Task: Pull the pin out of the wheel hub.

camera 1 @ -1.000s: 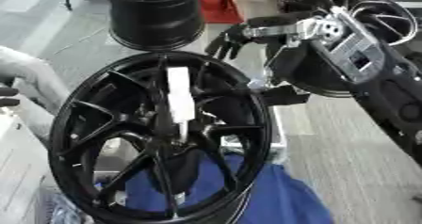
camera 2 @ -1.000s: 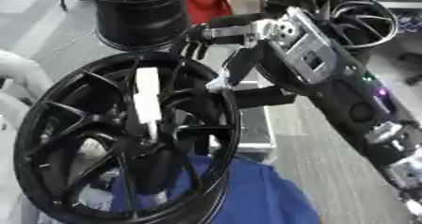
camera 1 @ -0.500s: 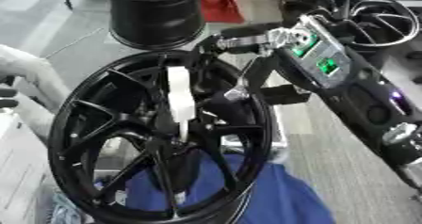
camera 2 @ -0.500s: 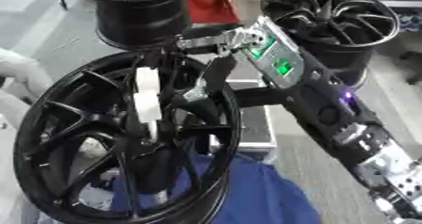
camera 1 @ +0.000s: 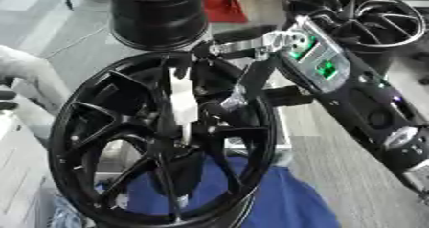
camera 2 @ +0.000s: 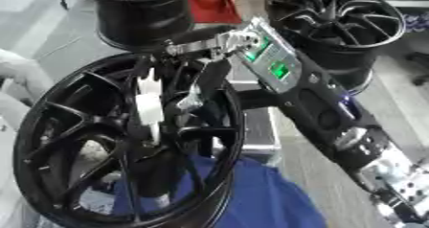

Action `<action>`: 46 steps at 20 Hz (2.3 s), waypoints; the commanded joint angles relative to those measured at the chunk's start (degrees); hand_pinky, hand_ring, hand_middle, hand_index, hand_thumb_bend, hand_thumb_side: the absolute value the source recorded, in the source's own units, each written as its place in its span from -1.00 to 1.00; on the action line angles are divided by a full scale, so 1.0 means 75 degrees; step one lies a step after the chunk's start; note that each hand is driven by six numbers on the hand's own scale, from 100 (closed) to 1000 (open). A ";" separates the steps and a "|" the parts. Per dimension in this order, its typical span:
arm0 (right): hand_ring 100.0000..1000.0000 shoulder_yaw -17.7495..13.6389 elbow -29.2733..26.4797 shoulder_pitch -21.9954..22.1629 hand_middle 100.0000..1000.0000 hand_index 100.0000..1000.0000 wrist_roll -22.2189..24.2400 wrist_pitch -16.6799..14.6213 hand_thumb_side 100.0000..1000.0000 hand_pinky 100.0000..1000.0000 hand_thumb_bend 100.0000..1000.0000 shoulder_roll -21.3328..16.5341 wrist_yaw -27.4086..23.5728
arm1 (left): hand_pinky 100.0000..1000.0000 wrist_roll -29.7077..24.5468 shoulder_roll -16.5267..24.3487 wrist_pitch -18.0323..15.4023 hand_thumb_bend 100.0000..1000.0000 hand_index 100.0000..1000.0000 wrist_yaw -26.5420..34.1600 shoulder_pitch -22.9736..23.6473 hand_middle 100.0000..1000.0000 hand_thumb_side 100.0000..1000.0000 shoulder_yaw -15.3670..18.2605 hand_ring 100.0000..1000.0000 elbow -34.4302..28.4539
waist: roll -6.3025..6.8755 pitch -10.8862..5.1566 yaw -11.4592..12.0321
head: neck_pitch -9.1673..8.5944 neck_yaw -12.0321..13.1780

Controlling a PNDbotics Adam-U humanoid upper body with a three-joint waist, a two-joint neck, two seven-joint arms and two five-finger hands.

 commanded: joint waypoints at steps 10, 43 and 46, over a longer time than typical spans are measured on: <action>0.55 -0.0003 0.0094 -0.0175 0.61 0.80 0.0157 -0.0072 -0.47 0.49 -0.40 0.0166 0.0142 | 0.13 -0.0033 0.0110 -0.0024 -0.94 0.68 0.0003 -0.0099 0.24 0.16 -0.0026 0.17 -0.0101 | 0.0006 -0.0073 0.0043 | -0.0017 -0.0054; 0.36 0.0026 0.0850 -0.0003 0.35 0.58 -0.0040 -0.0524 -0.58 0.38 -0.54 0.0582 0.1669 | 0.13 -0.0055 0.0097 -0.0027 -0.95 0.68 0.0021 -0.0110 0.24 0.16 -0.0033 0.17 -0.0107 | 0.0012 -0.0067 0.0059 | -0.0017 -0.0080; 0.32 -0.0004 0.0979 0.0028 0.31 0.54 -0.0155 -0.0579 -0.61 0.34 -0.58 0.0637 0.1894 | 0.13 -0.0058 0.0095 -0.0028 -0.95 0.68 0.0021 -0.0115 0.24 0.16 -0.0036 0.17 -0.0106 | 0.0011 -0.0063 0.0059 | -0.0017 -0.0084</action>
